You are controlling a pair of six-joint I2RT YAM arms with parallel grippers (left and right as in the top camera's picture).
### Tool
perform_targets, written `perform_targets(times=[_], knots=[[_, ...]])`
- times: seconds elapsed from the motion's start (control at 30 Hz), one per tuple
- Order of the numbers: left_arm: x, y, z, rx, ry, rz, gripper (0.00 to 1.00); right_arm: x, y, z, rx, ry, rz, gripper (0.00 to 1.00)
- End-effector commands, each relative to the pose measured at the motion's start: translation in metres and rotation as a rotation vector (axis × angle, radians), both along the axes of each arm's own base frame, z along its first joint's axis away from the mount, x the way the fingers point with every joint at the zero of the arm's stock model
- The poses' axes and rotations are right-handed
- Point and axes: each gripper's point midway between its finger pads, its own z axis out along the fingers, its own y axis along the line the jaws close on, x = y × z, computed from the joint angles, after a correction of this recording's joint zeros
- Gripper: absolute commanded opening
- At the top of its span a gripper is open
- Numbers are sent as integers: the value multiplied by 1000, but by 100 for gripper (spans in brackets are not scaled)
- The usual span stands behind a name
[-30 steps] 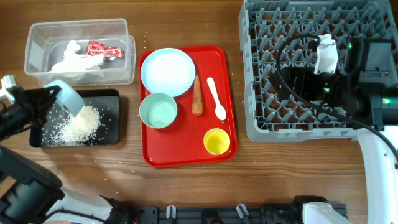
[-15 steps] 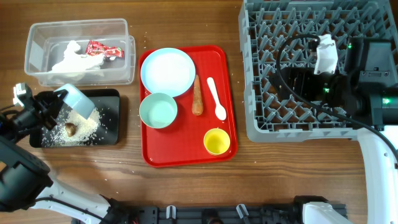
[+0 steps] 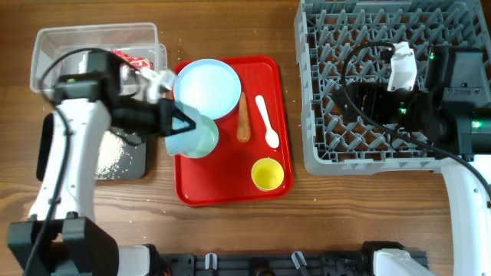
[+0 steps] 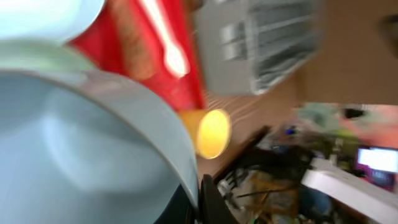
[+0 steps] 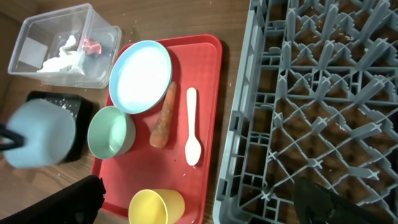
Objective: Sort waste into correct bins and load items into the dishwasher rack
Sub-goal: 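Return the empty blue bowl to the red tray with the left gripper, then grasp the carrot on the red tray with the left gripper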
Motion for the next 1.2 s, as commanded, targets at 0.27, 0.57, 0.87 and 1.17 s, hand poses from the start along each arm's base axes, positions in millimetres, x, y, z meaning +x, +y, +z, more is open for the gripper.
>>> perform_targets(times=[0.27, 0.57, 0.87, 1.17], knots=[[-69, -50, -58, 854, -3, 171, 4, 4, -1, 5, -10, -21, 6, 100], [-93, -46, -137, 908, -43, 170, 10, 4, -1, 5, -9, -21, 6, 100], [-56, -71, -74, 824, -138, 168, 82, 5, -1, 6, -10, -30, 6, 100], [79, -119, -13, 518, -434, 257, 83, 3, -1, 5, -8, -16, 5, 100]])
